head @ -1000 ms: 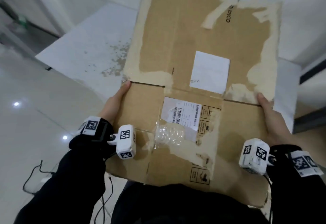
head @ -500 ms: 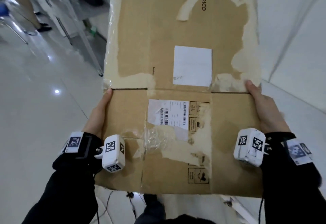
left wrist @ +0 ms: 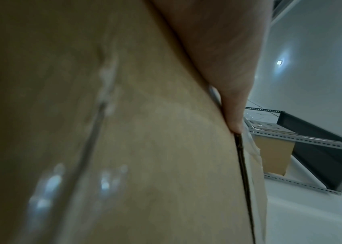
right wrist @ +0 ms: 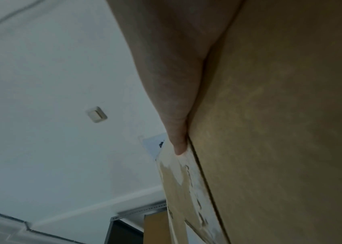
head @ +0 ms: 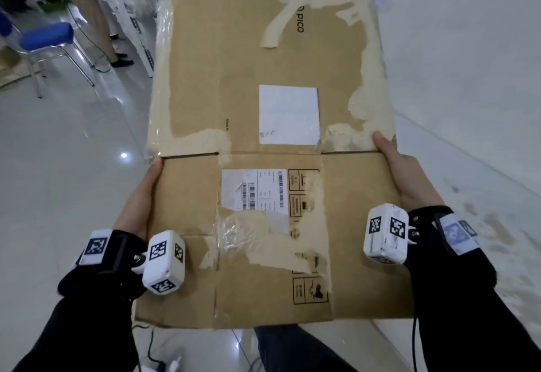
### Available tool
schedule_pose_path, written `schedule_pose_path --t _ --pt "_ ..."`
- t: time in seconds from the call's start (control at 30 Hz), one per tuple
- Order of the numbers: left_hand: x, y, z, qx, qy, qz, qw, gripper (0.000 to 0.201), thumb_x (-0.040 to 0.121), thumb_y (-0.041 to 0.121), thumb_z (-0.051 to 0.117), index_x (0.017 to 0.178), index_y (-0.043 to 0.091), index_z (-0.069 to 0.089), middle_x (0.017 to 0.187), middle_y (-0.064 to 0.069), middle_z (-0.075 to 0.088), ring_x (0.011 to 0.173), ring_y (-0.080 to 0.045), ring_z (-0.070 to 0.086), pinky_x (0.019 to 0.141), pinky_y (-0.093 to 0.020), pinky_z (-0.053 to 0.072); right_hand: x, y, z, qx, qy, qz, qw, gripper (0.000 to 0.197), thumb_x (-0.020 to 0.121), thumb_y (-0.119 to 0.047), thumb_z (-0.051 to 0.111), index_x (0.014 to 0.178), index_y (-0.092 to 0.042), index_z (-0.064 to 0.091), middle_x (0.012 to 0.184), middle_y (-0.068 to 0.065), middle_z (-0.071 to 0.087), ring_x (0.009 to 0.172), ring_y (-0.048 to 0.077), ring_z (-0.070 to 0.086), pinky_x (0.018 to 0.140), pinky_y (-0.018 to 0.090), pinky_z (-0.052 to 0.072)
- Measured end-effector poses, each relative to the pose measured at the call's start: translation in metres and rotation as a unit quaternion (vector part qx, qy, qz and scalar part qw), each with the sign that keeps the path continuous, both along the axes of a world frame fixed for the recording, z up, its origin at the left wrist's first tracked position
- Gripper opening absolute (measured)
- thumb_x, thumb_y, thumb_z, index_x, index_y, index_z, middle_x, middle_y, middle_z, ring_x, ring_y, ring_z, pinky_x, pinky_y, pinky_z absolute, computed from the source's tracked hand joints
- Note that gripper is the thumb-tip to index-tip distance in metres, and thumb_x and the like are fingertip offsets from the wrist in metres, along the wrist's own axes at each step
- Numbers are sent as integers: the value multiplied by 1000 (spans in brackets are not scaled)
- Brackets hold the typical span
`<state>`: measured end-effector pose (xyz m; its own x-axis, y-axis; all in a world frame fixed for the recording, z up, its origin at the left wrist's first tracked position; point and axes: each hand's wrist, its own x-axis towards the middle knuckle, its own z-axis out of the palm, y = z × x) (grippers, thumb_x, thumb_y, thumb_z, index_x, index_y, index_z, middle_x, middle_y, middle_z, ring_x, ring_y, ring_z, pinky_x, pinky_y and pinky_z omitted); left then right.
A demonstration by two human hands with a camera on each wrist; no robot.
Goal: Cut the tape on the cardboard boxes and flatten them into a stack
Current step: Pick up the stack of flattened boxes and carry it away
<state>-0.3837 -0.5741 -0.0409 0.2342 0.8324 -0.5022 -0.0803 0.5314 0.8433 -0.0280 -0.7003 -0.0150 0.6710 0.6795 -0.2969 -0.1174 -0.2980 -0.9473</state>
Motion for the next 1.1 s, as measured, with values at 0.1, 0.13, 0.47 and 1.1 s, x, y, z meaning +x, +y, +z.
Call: schedule_pose_path --t 0.1,0.13,0.47,1.1 --pt "0 72 -7 -3 9 0 1000 64 77 71 54 117 23 66 107 -10 72 89 -24 71 72 -38 54 -3 70 -16 -6 21 2 1000 40 80 -56 63 84 -17 66 87 4 71 79 17 68 69 30 52" --pt "2 98 -11 -6 20 -1 1000 64 77 71 54 117 23 66 106 -10 72 88 -24 71 73 -38 54 -2 95 -22 -10 27 -4 1000 41 79 -57 63 84 -16 66 89 4 71 81 18 68 71 31 53" --pt "10 321 -43 -81 70 -81 991 74 69 74 61 120 19 65 111 -15 69 99 -32 68 86 -48 53 -9 266 -58 -77 69 -87 991 58 78 -56 66 110 -8 63 108 7 67 99 22 63 92 38 50" --pt "41 695 -200 -130 314 -362 868 105 41 84 72 115 9 66 106 -18 70 97 -39 67 92 -55 49 -162 450 -213 -209 219 -339 891 60 67 -61 72 105 -16 60 105 5 65 89 20 62 83 32 48"
